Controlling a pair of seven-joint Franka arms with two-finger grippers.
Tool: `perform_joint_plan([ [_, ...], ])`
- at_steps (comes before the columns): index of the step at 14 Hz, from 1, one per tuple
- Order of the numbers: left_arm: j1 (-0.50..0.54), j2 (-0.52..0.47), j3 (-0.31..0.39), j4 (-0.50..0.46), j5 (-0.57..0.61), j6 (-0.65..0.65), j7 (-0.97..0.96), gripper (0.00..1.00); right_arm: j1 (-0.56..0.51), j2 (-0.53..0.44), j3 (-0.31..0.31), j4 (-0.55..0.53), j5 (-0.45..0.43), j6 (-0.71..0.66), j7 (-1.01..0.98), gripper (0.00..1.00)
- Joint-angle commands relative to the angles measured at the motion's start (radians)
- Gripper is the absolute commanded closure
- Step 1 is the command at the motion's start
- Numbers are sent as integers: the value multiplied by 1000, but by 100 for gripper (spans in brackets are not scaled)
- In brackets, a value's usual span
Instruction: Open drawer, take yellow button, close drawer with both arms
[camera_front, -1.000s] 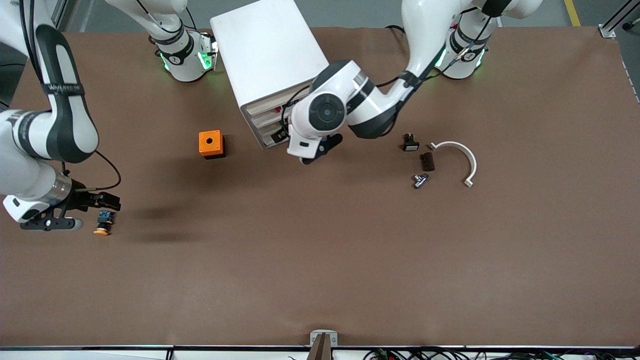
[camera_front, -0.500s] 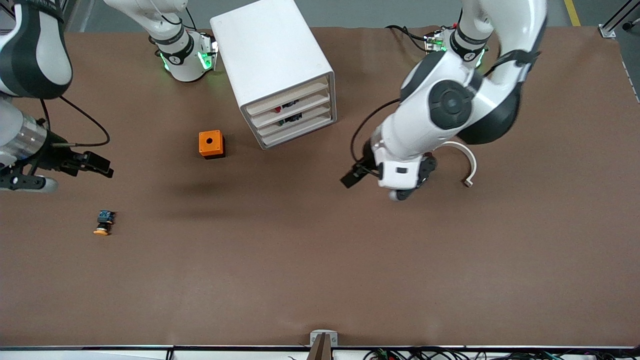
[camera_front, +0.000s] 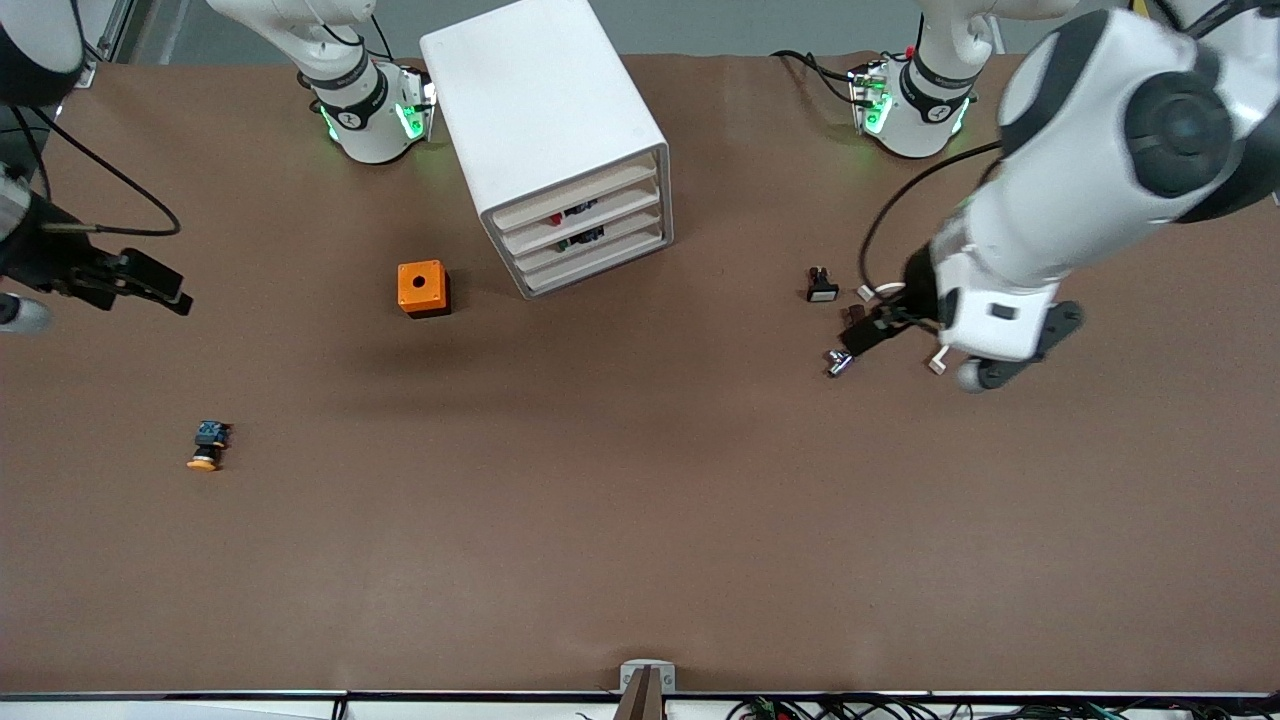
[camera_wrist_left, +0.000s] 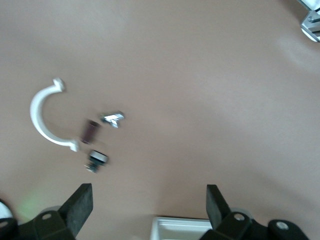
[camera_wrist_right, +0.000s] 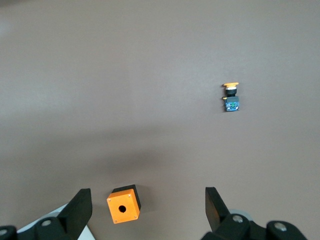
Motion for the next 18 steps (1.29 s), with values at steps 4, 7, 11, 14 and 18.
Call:
perform_joint_plan([
  [4, 116, -80, 29, -31, 58, -94, 422, 0, 16, 38, -5, 116, -1, -64, 30, 0],
  [7, 8, -101, 250, -34, 49, -106, 625, 0, 42, 51, -5, 142, -40, -65, 21, 0],
  [11, 16, -94, 318, -35, 47, -93, 797, 0, 47, 77, -5, 191, -68, -68, 25, 0],
  [14, 42, -92, 340, -63, 49, -39, 884, 0, 45, 83, -5, 195, -73, -67, 25, 0],
  [18, 114, -88, 294, -58, 49, 10, 912, 0, 44, 81, -5, 192, -68, -67, 24, 0],
])
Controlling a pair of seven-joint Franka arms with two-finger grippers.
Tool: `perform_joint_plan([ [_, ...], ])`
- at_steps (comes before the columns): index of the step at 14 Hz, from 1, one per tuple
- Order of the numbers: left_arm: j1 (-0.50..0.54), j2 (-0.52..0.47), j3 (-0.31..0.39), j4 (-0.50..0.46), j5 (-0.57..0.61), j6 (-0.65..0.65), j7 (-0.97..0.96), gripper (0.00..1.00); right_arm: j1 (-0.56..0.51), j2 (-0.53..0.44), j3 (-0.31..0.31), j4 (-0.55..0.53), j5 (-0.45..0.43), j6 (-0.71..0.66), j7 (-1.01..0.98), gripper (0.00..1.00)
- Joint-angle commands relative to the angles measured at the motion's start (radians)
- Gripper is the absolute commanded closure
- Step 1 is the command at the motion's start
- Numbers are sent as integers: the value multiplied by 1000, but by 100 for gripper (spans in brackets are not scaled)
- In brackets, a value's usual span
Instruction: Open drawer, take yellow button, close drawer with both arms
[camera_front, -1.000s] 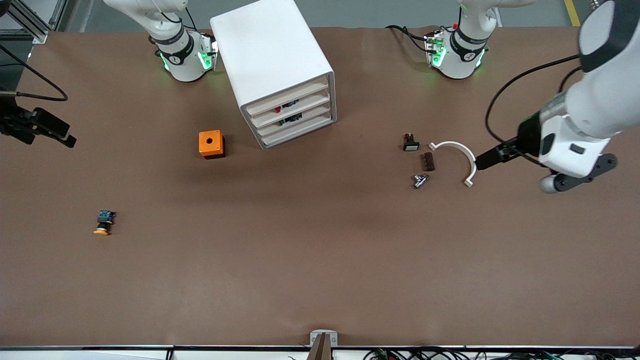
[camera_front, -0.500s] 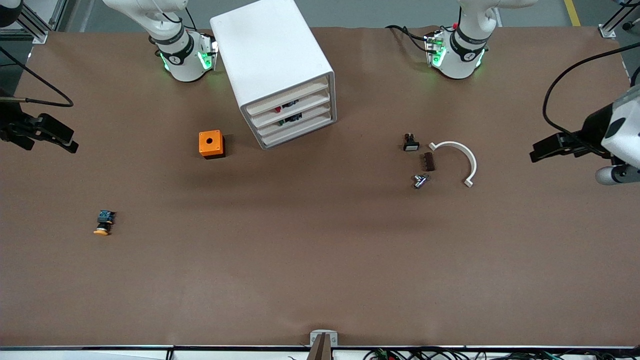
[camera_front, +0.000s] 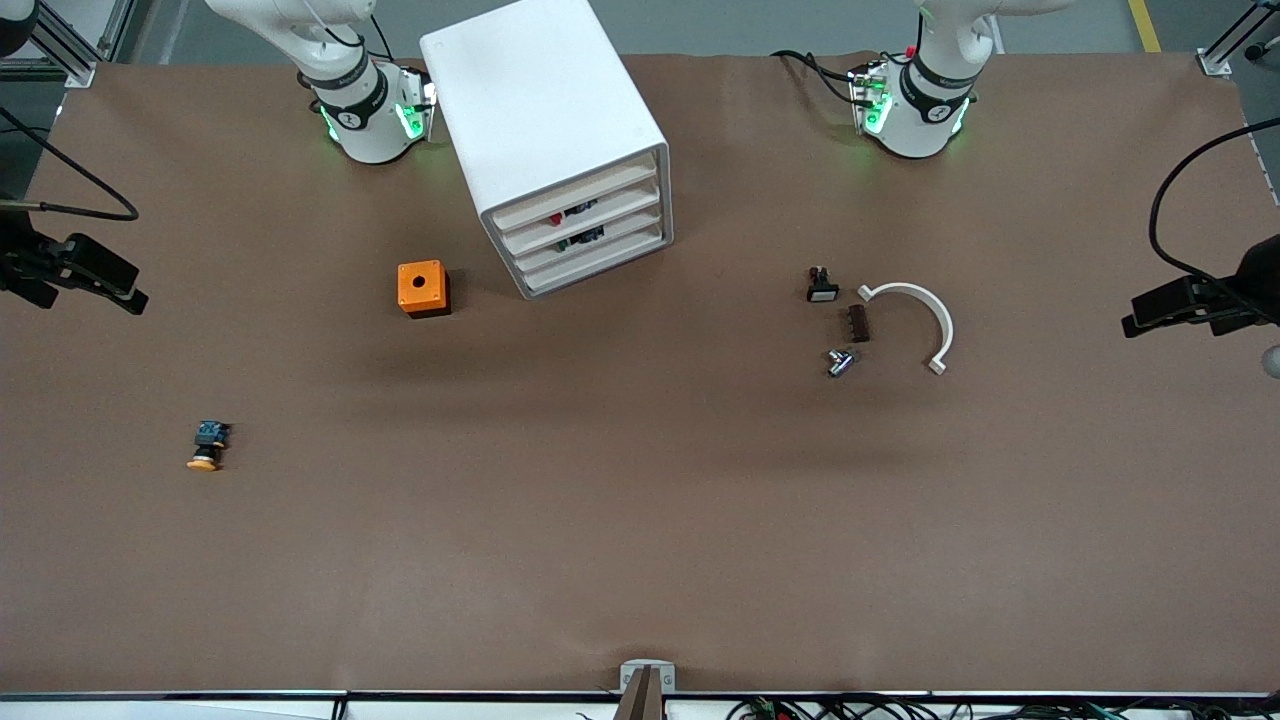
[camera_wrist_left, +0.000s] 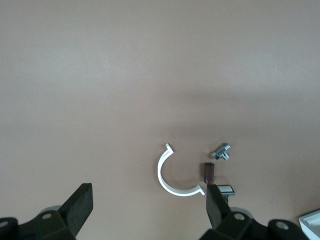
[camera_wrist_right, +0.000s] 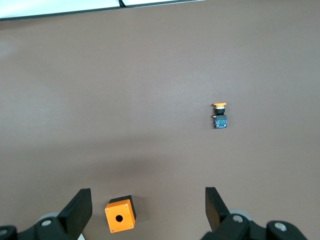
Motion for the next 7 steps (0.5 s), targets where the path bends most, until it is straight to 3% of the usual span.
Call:
perform_joint_plan([
  [1, 10, -8, -23, -8, 13, 50, 14, 0, 6, 13, -5, 29, -11, -16, 11, 0],
  [7, -5, -25, -40, -3, 19, 58, 0, 0, 11, 14, -5, 31, -14, -13, -2, 0],
])
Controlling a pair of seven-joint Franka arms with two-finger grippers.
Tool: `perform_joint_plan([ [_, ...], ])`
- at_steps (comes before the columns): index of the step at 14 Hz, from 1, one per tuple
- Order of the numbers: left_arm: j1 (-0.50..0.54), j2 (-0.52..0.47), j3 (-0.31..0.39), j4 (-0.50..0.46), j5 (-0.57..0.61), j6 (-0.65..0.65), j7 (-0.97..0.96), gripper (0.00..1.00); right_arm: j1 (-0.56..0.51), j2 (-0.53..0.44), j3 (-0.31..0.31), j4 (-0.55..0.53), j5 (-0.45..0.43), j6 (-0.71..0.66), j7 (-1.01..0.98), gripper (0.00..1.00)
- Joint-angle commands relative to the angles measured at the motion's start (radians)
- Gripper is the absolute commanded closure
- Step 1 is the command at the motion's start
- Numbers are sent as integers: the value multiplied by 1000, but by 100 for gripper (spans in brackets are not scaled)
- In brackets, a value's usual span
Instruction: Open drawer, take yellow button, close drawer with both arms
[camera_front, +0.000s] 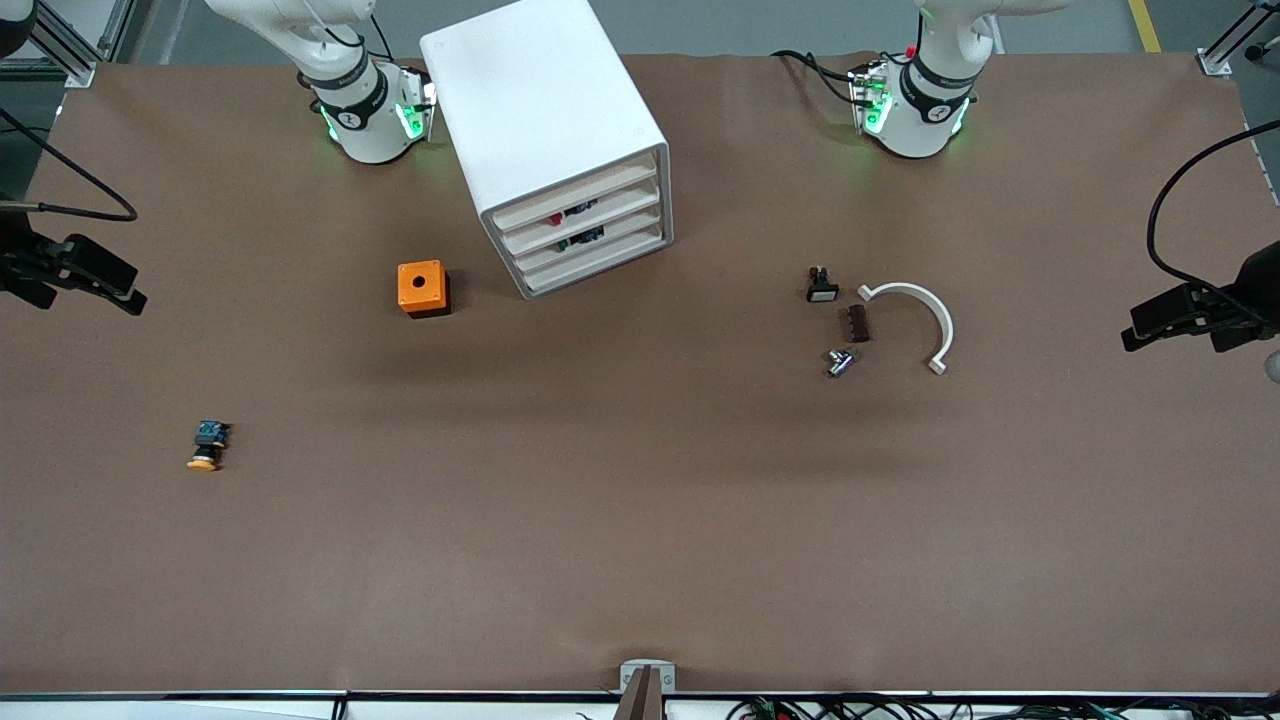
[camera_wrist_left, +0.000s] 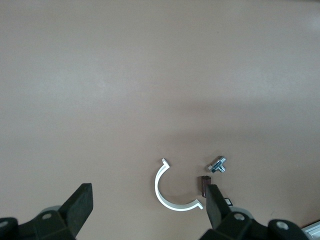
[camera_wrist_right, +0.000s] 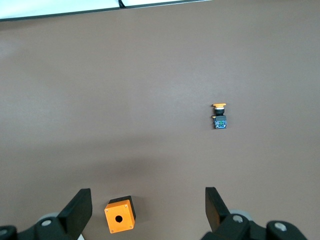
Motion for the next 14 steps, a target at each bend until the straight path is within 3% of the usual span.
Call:
perform_joint_plan([
  [1, 4, -35, -8, -6, 19, 1, -5, 0, 12, 13, -4, 27, -14, -14, -1, 0],
  [14, -1, -66, -26, -6, 25, -7, -100, 0, 23, 7, -4, 27, -18, -20, -2, 0],
])
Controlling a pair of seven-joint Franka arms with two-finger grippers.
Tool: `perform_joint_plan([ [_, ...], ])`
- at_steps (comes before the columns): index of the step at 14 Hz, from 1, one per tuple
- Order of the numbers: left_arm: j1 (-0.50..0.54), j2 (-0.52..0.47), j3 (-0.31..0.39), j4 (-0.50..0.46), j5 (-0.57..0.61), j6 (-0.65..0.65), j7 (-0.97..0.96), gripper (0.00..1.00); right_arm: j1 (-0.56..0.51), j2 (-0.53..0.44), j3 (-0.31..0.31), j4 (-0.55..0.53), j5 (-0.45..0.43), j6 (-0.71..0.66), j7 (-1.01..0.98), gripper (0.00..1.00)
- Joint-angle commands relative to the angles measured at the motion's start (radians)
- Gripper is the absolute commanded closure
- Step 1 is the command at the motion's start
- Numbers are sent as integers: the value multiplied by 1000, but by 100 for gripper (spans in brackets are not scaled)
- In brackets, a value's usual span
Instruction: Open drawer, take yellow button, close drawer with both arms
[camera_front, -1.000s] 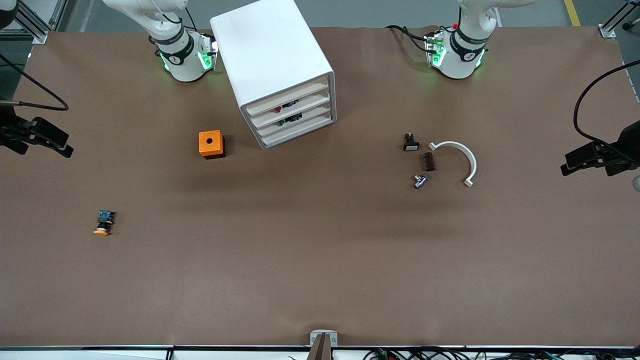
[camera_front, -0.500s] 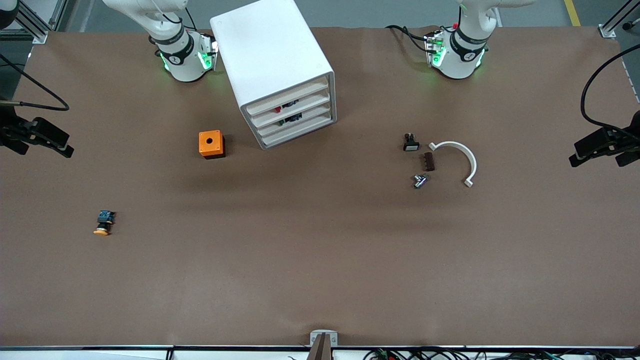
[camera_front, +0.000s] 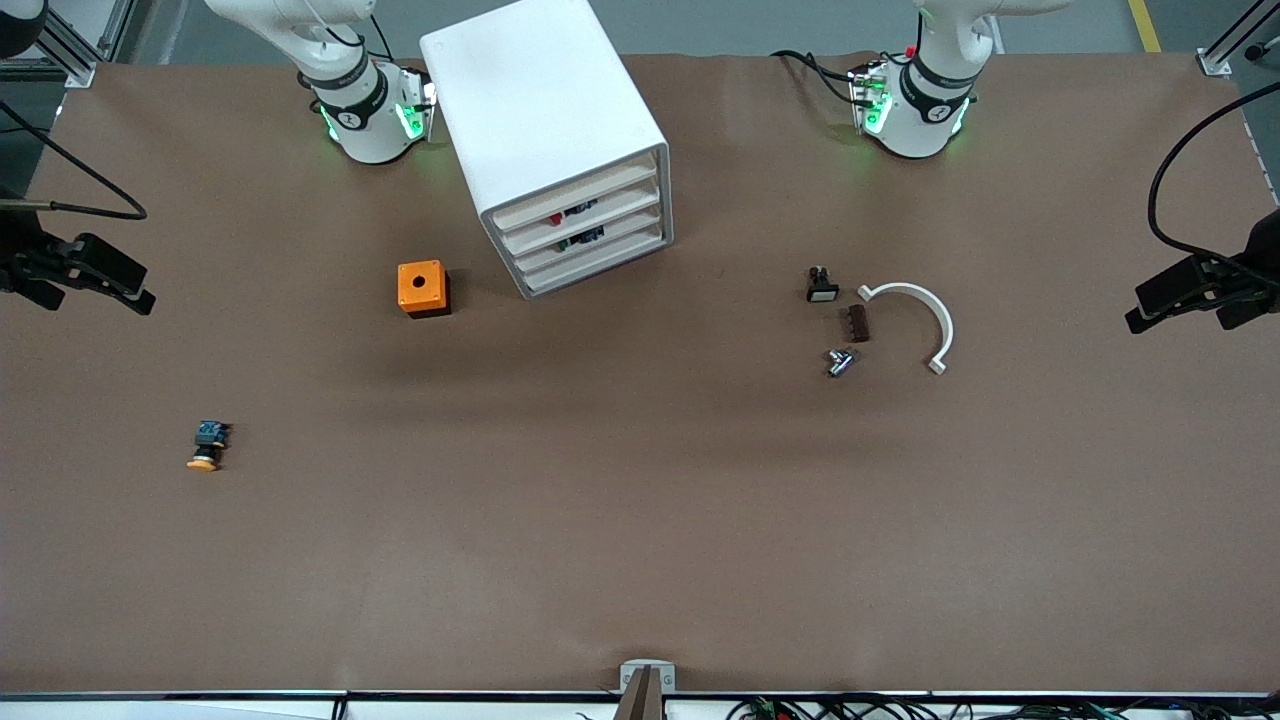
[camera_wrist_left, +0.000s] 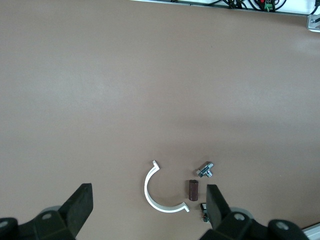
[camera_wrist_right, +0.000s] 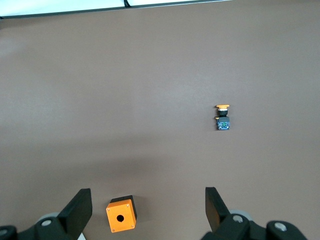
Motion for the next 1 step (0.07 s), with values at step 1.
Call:
perform_joint_plan([
  [1, -1, -14, -4, -6, 25, -3, -7, 0, 7, 5, -5, 22, -17, -24, 0, 0],
])
